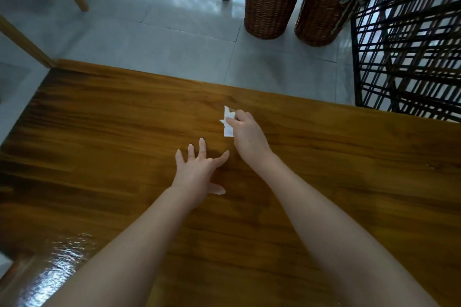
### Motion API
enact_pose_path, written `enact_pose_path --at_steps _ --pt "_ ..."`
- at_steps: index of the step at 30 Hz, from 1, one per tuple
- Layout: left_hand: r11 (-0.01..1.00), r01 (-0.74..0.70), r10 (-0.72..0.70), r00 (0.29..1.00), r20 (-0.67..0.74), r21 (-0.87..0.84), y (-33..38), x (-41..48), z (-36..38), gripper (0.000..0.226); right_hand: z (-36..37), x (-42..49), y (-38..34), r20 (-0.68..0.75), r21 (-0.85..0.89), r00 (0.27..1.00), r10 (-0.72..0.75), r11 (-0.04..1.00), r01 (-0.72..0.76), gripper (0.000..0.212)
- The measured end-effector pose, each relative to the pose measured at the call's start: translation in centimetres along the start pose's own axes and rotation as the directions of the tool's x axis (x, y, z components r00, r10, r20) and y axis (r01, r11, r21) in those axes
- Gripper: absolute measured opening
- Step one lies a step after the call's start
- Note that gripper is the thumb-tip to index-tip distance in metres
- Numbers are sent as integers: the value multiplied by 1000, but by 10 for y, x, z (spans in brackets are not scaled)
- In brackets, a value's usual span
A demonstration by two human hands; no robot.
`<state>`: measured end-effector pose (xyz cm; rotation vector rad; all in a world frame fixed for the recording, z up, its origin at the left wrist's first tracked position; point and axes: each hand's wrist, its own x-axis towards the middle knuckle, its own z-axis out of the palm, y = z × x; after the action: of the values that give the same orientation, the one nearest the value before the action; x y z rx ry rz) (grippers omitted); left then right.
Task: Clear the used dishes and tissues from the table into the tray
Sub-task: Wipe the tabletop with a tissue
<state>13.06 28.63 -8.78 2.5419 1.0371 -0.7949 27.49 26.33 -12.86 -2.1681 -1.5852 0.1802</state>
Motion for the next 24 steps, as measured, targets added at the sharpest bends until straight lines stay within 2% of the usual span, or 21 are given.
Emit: enact_pose_path --at_steps 2,4,7,11,13,16,18,22,24 --pt "1000 -4 4 1000 -1 -10 -1 0 1 91 -15 -9 23 -20 -2 998 58 998 -58 28" --pt "1000 -1 1 1000 0 -8 -1 0 1 92 -33 -17 54 -114 55 965 238 971 -233 21" --pt "1000 2 -2 1000 3 4 0 1 1 94 -52 -28 85 -234 149 846 480 877 -456 17" --pt "1000 0 0 1000 26 8 0 1 -1 94 -42 -18 69 -273 190 739 616 787 -586 23" --pt "1000 2 -3 999 40 9 1 2 -3 94 -31 -9 49 -255 196 772 582 813 -548 32" --pt "1000 8 -9 999 49 15 2 1 -6 93 -9 4 8 -156 188 894 420 901 -390 39" --pt "1000 7 -8 999 41 15 3 -1 -6 91 5 8 -17 -83 176 940 332 933 -314 37" --pt "1000 -7 6 1000 23 26 2 -5 -7 89 -1 5 -10 2 81 989 149 986 -149 26" --pt "1000 -12 12 1000 23 22 1 -6 -8 90 -19 -4 19 -17 66 985 171 983 -170 17"
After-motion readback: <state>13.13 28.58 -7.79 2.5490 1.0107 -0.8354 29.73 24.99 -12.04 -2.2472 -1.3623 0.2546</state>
